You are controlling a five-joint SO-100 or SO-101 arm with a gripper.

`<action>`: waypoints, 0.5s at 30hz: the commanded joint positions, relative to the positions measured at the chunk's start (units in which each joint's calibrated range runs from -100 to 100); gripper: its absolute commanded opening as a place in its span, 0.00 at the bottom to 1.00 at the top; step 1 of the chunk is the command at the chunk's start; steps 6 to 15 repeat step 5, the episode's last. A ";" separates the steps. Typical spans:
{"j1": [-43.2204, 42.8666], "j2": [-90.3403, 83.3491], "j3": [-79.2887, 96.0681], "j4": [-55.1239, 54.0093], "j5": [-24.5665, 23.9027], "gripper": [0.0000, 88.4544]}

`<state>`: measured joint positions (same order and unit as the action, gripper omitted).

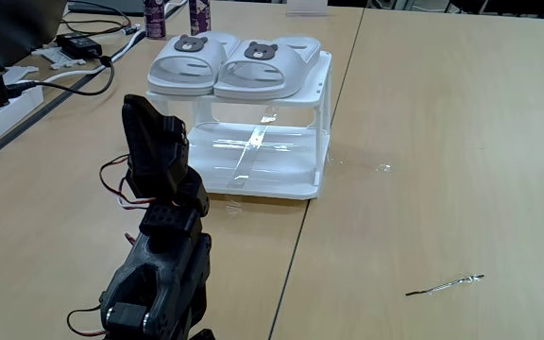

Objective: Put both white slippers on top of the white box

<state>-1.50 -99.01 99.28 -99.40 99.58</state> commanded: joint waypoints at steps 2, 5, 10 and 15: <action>-0.31 0.10 0.45 -0.26 0.42 0.01; -0.31 0.10 0.45 -0.26 0.42 0.01; -0.31 0.10 0.45 -0.26 0.42 0.01; -0.31 0.10 0.45 -0.26 0.42 0.01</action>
